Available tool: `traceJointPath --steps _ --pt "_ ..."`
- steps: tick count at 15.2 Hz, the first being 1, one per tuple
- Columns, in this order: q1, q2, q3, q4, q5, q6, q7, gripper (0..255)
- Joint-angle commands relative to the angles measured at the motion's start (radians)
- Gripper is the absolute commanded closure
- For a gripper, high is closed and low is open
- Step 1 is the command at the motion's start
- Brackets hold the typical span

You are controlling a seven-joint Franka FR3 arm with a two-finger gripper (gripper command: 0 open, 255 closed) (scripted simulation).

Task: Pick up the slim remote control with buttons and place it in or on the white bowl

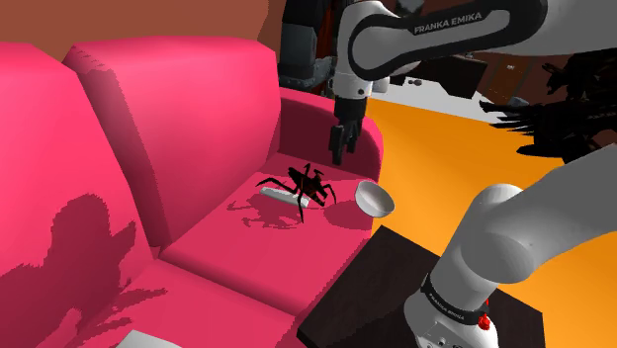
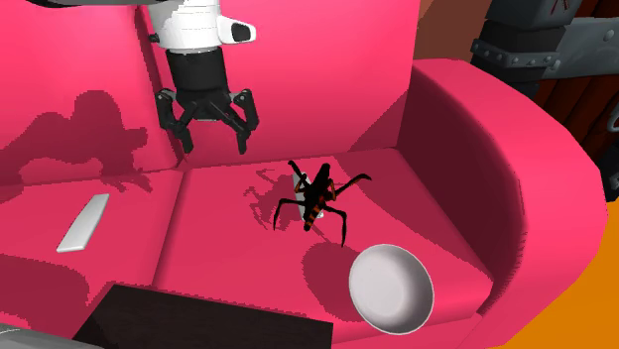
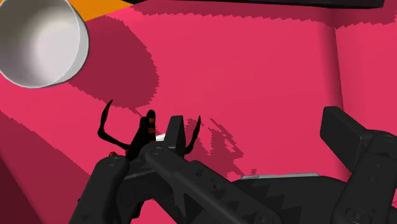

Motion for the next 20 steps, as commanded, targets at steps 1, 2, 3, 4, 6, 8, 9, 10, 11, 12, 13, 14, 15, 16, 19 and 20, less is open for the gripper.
traceJointPath --steps 1,2,3,4,6,8,9,10,11,12,13,14,15,16,19,20 --pt "-0.004 0.060 -0.015 -0.007 -0.008 0.075 -0.028 0" --pt "-0.005 0.093 -0.022 -0.004 -0.012 0.108 -0.042 0" --pt "-0.007 0.127 -0.029 0.000 -0.014 0.140 -0.055 0" --pt "-0.008 0.162 -0.036 0.006 -0.016 0.172 -0.069 0" --pt "-0.010 0.234 -0.048 0.023 -0.018 0.233 -0.096 0" --pt "-0.012 0.309 -0.060 0.045 -0.017 0.290 -0.124 0" --pt "-0.013 0.347 -0.065 0.059 -0.016 0.317 -0.139 0" --pt "-0.014 0.385 -0.070 0.074 -0.014 0.343 -0.153 0" --pt "-0.015 0.424 -0.074 0.090 -0.011 0.368 -0.167 0" --pt "-0.016 0.462 -0.078 0.108 -0.007 0.391 -0.182 0" --pt "-0.017 0.501 -0.081 0.127 -0.002 0.414 -0.197 0" --pt "-0.019 0.540 -0.084 0.148 0.002 0.435 -0.212 0" --pt "-0.021 0.580 -0.085 0.170 0.008 0.454 -0.227 0" --pt "-0.024 0.619 -0.086 0.193 0.014 0.472 -0.242 0" --pt "-0.033 0.736 -0.086 0.271 0.033 0.519 -0.285 0" --pt "-0.037 0.775 -0.085 0.300 0.039 0.531 -0.299 0"
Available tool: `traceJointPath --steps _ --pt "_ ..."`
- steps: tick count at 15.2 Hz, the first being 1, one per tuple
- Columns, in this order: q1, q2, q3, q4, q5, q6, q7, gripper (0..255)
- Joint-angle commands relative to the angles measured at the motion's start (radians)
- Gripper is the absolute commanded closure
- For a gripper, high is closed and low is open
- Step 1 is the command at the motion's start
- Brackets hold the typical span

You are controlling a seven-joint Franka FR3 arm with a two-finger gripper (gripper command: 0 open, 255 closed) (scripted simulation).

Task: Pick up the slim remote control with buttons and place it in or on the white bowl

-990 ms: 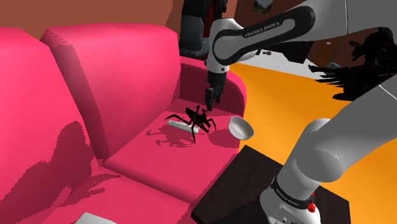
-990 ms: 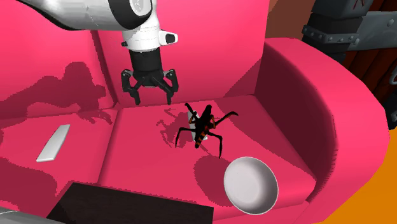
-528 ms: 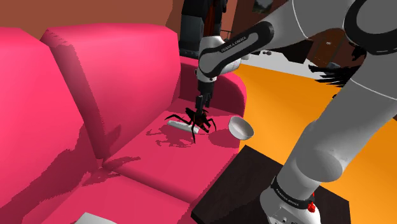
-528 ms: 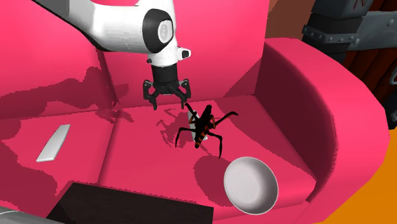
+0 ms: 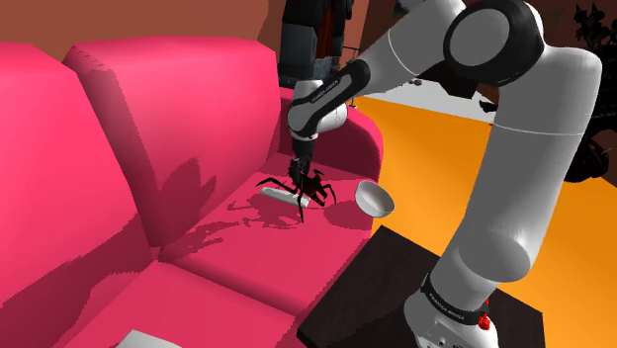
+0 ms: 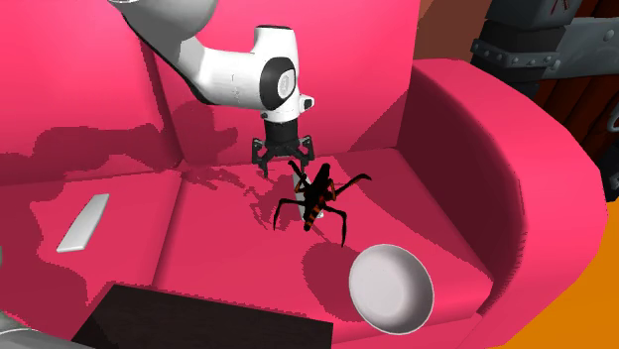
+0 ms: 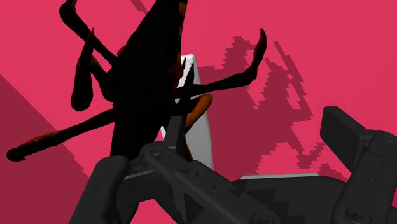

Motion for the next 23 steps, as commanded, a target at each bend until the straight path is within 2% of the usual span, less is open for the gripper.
traceJointPath --steps 1,6,12,23 --pt "-0.008 0.073 0.002 0.052 0.012 0.026 -0.030 0" --pt "-0.032 0.268 0.018 0.223 0.036 0.062 -0.090 0" --pt "-0.059 0.500 0.039 0.470 0.048 0.060 -0.144 0" --pt "-0.063 0.578 0.045 0.488 0.050 0.120 -0.145 0"
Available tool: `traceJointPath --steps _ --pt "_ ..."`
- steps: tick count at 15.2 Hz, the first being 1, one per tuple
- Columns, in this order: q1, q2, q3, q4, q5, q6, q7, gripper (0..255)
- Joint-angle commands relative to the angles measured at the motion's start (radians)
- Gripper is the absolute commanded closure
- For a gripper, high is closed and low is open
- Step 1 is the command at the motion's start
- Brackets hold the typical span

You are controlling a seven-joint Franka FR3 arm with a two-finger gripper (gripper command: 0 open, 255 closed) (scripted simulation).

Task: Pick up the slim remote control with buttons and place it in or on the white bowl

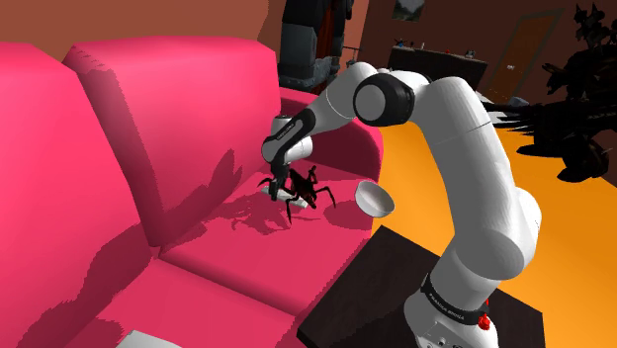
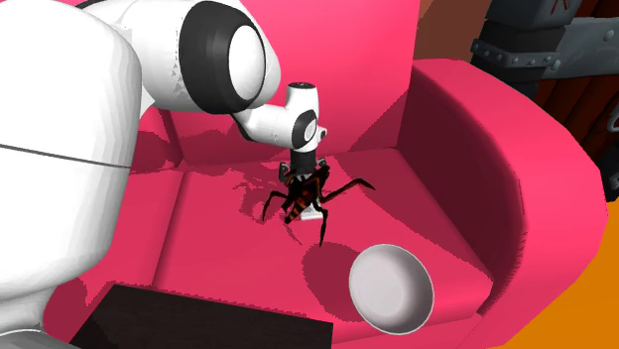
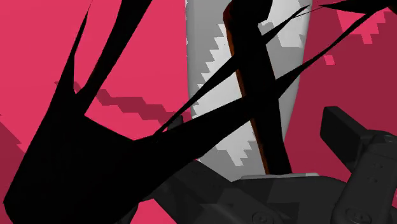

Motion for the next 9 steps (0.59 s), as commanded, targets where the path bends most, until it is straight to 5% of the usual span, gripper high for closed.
traceJointPath --steps 1,4,5,9 --pt "-0.001 0.002 0.000 0.000 0.000 -0.004 -0.001 0" --pt "-0.001 0.002 0.000 0.000 0.000 -0.004 -0.001 0" --pt "-0.001 0.002 0.000 -0.001 0.000 -0.004 -0.001 255" --pt "-0.001 0.001 0.000 -0.002 0.000 -0.003 -0.001 255"
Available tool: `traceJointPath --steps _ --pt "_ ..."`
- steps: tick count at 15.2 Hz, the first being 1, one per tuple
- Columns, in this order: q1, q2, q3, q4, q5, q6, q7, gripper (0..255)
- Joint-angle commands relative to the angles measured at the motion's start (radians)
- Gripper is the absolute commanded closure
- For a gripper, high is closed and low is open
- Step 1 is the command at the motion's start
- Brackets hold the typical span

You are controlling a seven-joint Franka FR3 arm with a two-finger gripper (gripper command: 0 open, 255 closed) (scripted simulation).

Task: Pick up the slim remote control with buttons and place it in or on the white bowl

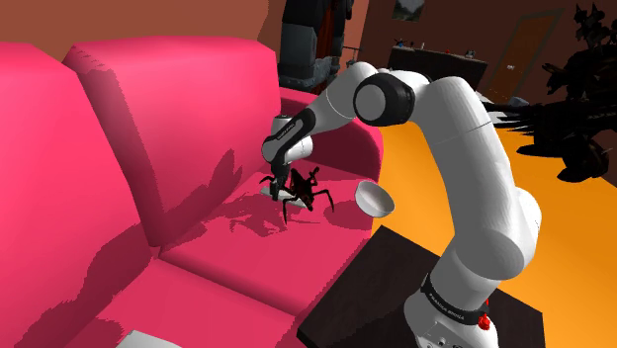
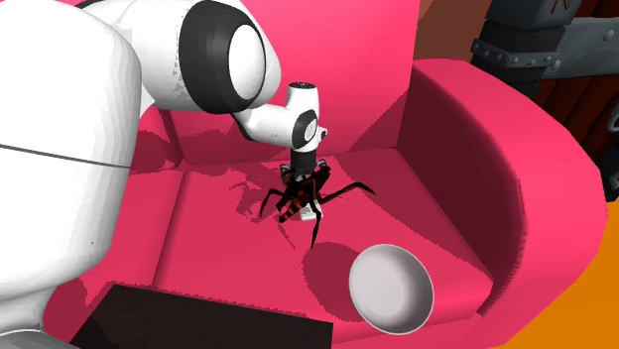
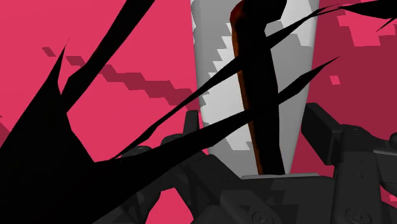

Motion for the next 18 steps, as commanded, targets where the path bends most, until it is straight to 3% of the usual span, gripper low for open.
traceJointPath --steps 1,18 --pt "0.000 0.002 0.000 -0.001 0.000 0.001 0.000 255" --pt "0.005 -0.129 -0.007 -0.027 -0.007 -0.105 0.004 255"
